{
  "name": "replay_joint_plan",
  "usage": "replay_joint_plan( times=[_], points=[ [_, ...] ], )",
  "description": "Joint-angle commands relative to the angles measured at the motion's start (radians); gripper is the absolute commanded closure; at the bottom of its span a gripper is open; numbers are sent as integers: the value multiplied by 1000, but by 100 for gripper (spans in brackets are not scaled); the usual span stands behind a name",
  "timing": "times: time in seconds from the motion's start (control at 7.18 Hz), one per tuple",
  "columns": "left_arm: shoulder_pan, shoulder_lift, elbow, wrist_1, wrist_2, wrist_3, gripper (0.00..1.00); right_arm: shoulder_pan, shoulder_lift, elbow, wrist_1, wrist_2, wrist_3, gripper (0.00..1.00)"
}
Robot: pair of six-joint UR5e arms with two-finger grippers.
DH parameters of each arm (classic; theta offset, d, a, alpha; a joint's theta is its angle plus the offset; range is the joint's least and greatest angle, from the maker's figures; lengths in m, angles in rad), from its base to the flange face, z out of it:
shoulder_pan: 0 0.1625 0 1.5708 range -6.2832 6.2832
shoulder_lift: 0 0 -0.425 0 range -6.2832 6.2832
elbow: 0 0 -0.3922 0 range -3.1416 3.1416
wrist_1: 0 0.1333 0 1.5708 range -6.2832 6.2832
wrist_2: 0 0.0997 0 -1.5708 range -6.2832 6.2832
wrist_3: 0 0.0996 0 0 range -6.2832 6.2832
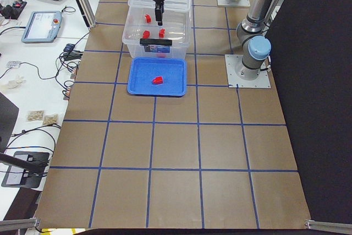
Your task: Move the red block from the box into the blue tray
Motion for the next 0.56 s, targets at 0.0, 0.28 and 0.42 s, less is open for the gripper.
replay_joint_plan(
  times=[0.0,0.28,0.42],
  points=[
    [-51,16,-30,0,1,-34,0,0,0,1,0,0,0,0],
    [-106,24,-36,-2,4,-59,0,0,0,1,0,0,0,0],
    [-112,25,-47,1,-4,-62,0,0,0,1,0,0,0,0]
  ],
)
